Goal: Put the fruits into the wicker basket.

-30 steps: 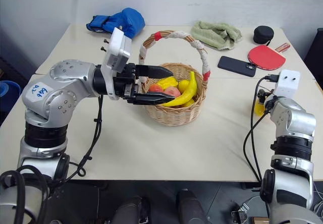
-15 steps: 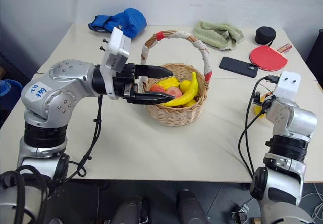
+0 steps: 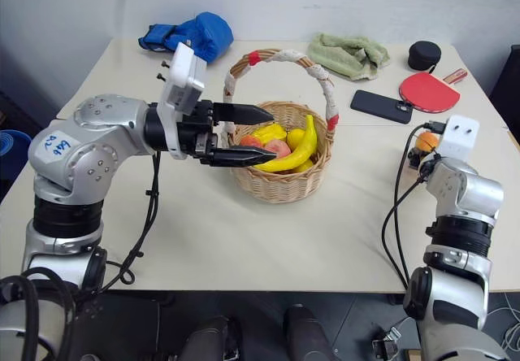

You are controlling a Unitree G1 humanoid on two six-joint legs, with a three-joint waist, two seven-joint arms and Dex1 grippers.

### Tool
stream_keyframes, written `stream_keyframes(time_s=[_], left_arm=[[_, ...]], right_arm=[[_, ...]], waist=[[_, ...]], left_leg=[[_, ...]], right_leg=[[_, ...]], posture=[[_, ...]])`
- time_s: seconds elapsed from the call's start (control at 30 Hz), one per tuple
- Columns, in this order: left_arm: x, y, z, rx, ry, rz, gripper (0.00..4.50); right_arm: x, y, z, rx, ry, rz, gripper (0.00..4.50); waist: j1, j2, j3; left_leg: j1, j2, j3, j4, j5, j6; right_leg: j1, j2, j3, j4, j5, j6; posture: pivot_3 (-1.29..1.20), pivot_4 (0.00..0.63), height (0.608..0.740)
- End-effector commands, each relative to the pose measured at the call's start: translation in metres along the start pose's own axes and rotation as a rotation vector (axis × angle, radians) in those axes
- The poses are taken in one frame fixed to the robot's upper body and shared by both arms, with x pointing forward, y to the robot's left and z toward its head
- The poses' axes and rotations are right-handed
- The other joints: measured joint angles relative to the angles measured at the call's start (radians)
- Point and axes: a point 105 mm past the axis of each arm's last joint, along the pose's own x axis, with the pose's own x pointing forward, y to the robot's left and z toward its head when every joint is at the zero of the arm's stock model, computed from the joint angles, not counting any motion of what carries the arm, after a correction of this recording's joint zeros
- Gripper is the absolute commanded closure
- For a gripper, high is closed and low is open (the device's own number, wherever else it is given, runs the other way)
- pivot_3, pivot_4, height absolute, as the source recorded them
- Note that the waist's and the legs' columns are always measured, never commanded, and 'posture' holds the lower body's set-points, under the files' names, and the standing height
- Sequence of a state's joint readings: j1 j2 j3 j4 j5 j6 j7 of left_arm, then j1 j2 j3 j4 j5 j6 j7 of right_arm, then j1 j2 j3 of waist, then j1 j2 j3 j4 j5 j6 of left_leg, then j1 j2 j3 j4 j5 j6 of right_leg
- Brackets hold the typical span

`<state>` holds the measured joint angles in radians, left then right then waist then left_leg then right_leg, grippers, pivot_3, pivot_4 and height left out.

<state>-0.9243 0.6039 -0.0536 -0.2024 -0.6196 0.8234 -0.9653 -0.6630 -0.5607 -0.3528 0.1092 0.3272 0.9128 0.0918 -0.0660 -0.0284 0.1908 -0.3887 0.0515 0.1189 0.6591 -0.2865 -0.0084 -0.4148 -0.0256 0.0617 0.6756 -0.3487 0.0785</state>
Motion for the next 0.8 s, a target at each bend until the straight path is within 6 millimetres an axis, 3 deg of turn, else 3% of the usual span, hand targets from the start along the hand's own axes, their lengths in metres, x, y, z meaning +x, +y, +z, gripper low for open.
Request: stream_keyframes(time_s=[0.03,0.13,0.23,0.43,0.47,0.53,0.6,0.7,0.8], left_arm=[[-0.028,0.008,-0.004,0.005,0.021,0.071,0.92],[-0.048,0.005,-0.011,-0.015,0.054,0.089,0.92],[-0.061,0.005,-0.014,-0.027,0.071,0.113,0.92],[-0.065,0.010,-0.008,-0.016,0.045,0.171,0.92],[-0.063,0.010,-0.007,-0.015,0.041,0.174,0.92],[-0.061,0.009,-0.006,-0.009,0.037,0.175,0.92],[-0.060,0.007,-0.006,-0.007,0.033,0.174,0.92],[-0.062,0.005,-0.007,-0.015,0.029,0.176,0.92],[-0.065,0.006,-0.009,-0.022,0.036,0.184,0.92]], right_arm=[[-0.049,0.082,0.035,-0.059,-0.129,0.469,1.45],[-0.087,0.123,0.024,-0.113,-0.063,0.750,1.45],[-0.114,0.152,0.015,-0.155,0.004,0.943,1.45],[-0.113,0.177,0.010,-0.211,0.055,0.984,1.45],[-0.108,0.176,0.012,-0.226,0.053,0.954,1.45],[-0.087,0.155,0.015,-0.242,0.056,0.780,1.45],[-0.081,0.137,0.014,-0.246,0.066,0.705,1.45],[-0.091,0.110,0.007,-0.271,0.094,0.674,1.45],[-0.103,0.096,0.002,-0.291,0.125,0.681,1.45]], waist=[[-0.016,0.000,0.000],[-0.016,0.000,0.000],[-0.013,0.000,0.000],[-0.008,0.000,0.000],[-0.008,0.000,0.000],[-0.005,0.000,0.000],[0.003,0.000,0.000],[0.014,0.000,0.000],[0.015,0.000,0.000]], left_leg=[[0.001,0.001,0.000,-0.001,0.000,-0.001],[0.002,0.003,-0.003,-0.002,0.001,-0.004],[0.001,0.002,-0.004,-0.001,0.001,-0.004],[-0.001,0.000,-0.004,-0.001,0.001,-0.001],[-0.002,0.000,-0.004,-0.001,0.001,-0.001],[-0.002,0.000,-0.004,-0.001,0.000,0.000],[-0.002,0.000,-0.004,-0.001,0.000,0.000],[-0.003,-0.001,-0.004,-0.001,-0.001,0.002],[-0.004,-0.001,-0.004,-0.002,-0.001,0.002]], right_leg=[[0.000,0.001,0.000,0.001,0.000,0.000],[0.000,0.001,-0.003,0.003,0.000,0.000],[0.001,0.001,-0.004,0.002,0.000,0.000],[0.001,-0.001,-0.003,-0.002,0.000,-0.001],[0.001,-0.001,-0.003,-0.003,0.000,-0.001],[0.001,-0.001,-0.003,-0.003,0.000,-0.001],[0.001,-0.002,-0.003,-0.004,0.000,-0.001],[0.001,-0.002,-0.003,-0.006,0.000,-0.001],[0.001,-0.002,-0.003,-0.008,0.000,-0.001]], posture=[[0.00,0.150,0.740],[0.00,0.150,0.740],[0.00,0.150,0.740],[0.00,0.150,0.740],[0.00,0.150,0.740],[0.00,0.150,0.740],[0.00,0.150,0.740],[0.00,0.150,0.740],[0.00,0.150,0.740]])
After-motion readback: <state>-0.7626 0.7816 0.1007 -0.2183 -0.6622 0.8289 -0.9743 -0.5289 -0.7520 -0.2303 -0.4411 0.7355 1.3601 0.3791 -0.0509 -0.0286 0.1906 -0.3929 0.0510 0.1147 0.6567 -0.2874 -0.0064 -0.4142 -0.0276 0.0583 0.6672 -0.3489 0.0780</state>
